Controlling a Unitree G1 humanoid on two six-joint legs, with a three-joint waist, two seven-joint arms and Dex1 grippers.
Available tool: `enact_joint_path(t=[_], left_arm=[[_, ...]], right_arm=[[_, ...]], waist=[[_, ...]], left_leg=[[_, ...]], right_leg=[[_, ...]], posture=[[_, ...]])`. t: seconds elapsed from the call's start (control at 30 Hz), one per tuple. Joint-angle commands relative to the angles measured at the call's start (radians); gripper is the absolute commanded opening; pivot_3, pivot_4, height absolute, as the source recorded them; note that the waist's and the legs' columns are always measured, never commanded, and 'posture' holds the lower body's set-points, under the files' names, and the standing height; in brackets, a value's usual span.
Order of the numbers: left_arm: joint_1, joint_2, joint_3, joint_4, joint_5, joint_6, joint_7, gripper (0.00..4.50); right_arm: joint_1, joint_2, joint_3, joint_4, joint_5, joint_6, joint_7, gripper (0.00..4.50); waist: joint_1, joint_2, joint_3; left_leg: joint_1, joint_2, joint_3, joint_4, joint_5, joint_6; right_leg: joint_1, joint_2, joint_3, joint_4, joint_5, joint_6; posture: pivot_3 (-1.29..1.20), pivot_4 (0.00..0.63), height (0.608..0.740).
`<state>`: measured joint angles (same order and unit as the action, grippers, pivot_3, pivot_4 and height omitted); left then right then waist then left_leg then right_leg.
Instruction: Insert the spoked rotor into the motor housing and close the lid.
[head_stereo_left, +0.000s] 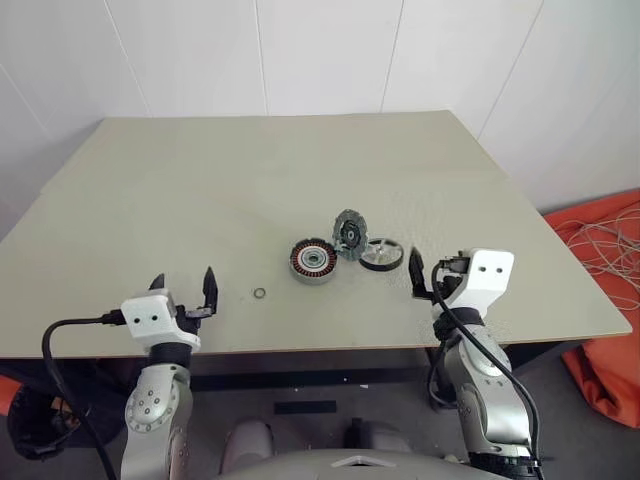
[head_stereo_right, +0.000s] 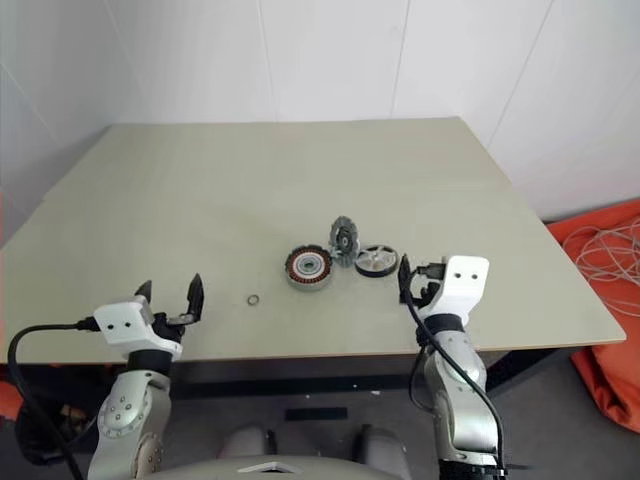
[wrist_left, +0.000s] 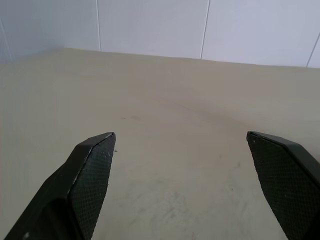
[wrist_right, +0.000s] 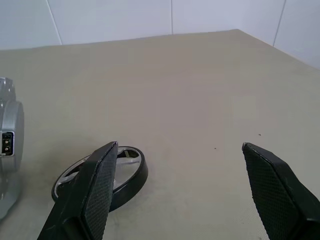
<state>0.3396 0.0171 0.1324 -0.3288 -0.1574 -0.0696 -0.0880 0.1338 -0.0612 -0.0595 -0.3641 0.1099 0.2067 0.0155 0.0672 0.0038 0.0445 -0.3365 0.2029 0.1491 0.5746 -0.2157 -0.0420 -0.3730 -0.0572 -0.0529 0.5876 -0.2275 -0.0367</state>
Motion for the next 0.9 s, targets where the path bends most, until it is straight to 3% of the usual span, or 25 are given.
enact_joint_path(t=[0.03, 0.4, 0.63, 0.9], left_arm=[[-0.007, 0.015, 0.014, 0.018, -0.01, -0.05, -0.022, 4.46], [-0.024, 0.07, 0.018, 0.115, 0.027, -0.107, -0.07, 4.46], [-0.069, 0.205, -0.001, 0.045, -0.035, 0.056, -0.188, 4.46], [-0.149, 0.368, -0.041, 0.016, -0.154, 0.211, -0.416, 4.46]], right_arm=[[-0.023, -0.007, 0.003, -0.069, -0.012, 0.032, -0.007, 4.5], [-0.015, -0.049, -0.041, -0.083, 0.032, 0.065, 0.04, 4.5], [-0.034, -0.119, -0.073, -0.109, 0.166, 0.223, 0.154, 4.5], [-0.055, -0.199, -0.001, -0.09, 0.234, 0.266, 0.318, 4.5]], waist=[[0.0, 0.0, 0.0], [0.0, 0.0, 0.0], [0.001, 0.001, 0.0], [0.001, 0.004, 0.0]], left_leg=[[0.0, 0.0, 0.0, 0.0, 0.0, 0.0], [0.001, 0.0, 0.0, 0.0, 0.0, 0.0], [0.002, 0.0, 0.0, -0.001, 0.0, 0.0], [0.003, 0.0, 0.0, 0.0, 0.0, 0.0]], right_leg=[[0.0, 0.0, 0.0, 0.0, 0.0, 0.0], [0.0, 0.0, 0.0, 0.0, 0.0, 0.0], [0.001, 0.0, 0.001, 0.0, 0.0, 0.0], [0.001, 0.0, 0.001, 0.002, 0.0, -0.001]], posture=[[0.0, 0.0, 0.74], [0.0, 0.0, 0.74], [0.0, 0.0, 0.74], [0.0, 0.0, 0.74]])
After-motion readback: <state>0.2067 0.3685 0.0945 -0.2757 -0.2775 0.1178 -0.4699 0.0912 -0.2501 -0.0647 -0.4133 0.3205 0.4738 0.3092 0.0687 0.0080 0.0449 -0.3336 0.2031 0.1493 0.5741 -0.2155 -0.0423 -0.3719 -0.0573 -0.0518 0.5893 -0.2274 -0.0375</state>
